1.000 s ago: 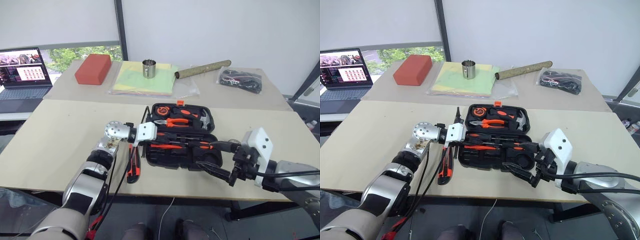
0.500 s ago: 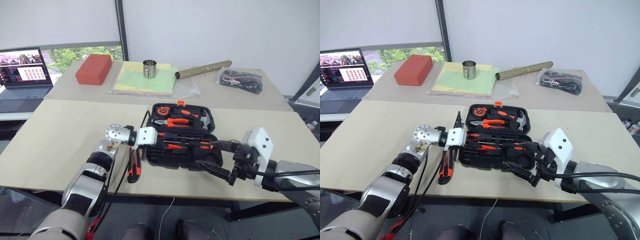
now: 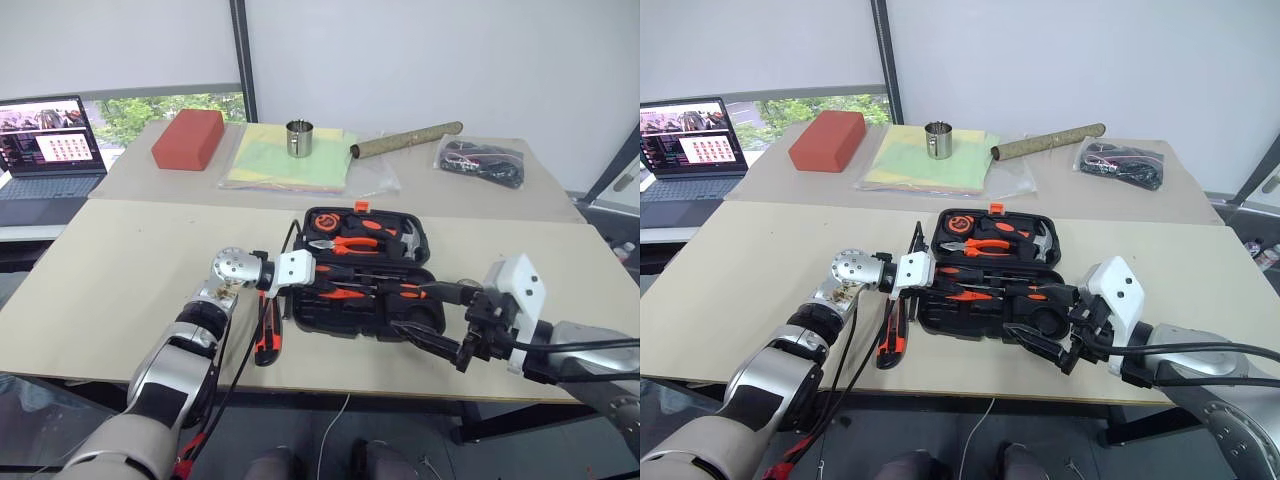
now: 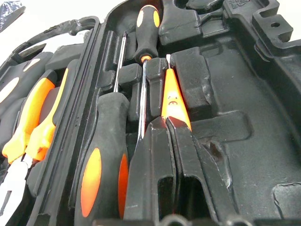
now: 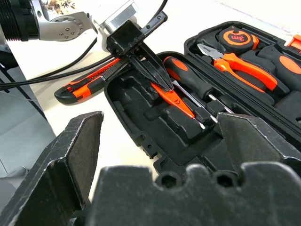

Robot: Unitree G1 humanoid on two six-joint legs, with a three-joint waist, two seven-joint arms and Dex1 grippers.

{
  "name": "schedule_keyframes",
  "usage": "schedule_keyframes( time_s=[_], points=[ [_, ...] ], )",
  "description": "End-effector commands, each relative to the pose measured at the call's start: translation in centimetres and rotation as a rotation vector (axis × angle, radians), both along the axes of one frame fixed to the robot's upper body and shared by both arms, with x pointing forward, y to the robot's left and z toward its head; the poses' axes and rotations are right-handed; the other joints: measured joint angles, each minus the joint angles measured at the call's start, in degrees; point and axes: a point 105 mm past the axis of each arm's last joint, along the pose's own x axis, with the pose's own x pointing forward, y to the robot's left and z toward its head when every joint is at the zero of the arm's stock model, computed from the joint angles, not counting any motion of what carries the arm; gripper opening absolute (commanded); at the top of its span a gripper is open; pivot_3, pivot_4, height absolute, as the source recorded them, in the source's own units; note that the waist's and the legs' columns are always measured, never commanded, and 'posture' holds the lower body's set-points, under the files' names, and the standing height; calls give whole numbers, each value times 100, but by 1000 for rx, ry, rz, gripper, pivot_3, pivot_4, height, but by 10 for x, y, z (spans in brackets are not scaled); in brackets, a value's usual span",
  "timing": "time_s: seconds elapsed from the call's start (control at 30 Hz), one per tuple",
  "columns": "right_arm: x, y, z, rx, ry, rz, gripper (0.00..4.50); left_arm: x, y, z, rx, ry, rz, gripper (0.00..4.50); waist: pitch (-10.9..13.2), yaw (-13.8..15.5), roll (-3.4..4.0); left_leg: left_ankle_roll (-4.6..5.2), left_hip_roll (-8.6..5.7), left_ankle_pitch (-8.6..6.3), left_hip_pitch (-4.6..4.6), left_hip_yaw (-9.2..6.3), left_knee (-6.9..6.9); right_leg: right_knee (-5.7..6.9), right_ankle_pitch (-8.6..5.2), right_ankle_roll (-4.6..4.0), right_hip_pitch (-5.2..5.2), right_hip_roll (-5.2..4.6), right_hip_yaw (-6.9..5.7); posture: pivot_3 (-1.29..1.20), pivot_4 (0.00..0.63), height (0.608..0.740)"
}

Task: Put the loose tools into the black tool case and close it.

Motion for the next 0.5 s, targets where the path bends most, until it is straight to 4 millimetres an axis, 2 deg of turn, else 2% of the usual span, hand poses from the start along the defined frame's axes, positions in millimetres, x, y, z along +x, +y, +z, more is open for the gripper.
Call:
schedule_keyframes(
  time_s=[0.03, 0.1, 0.13, 0.27, 0.43, 0.5],
  points=[
    [2, 1, 11, -4, -39, 15, 4500, 7, 7, 1, -52, 119, 88, 312, 0, -2, 0, 0, 0, 0, 1, -2, 0, 0, 0, 0, 3, -1, 1, 0, 150, 740],
    [5, 3, 15, 0, -47, 34, 4500, 17, 19, 24, -157, 199, 172, 754, 0, -16, 0, 0, 1, 0, 2, -3, 2, 0, 0, 0, 3, 0, 5, 0, 150, 740],
    [6, 4, 17, 1, -52, 46, 4500, 19, 27, 37, -207, 238, 209, 1142, 1, -28, -2, 1, 2, 0, 1, -3, 2, 0, 0, 1, 2, 1, 7, 0, 150, 740],
    [11, 7, 22, -21, -67, 101, 4500, 8, 63, 72, -365, 344, 372, 2589, 3, -182, -2, 0, 12, 1, -11, -3, 1, 5, -2, -1, -21, 22, 17, 0, 150, 740],
    [12, 16, 26, -48, -84, 202, 4500, -37, 112, 74, -360, 387, 609, 4430, 2, -286, 5, -7, 15, -1, -4, -3, -20, 7, -5, -6, -22, 34, 15, 0, 150, 740],
    [12, 20, 26, -47, -79, 248, 4500, -49, 129, 70, -362, 423, 746, 4472, 5, -290, 8, -11, 14, -3, -4, -3, -23, 3, -6, -3, -20, 36, 5, 0, 150, 740]
  ],
)
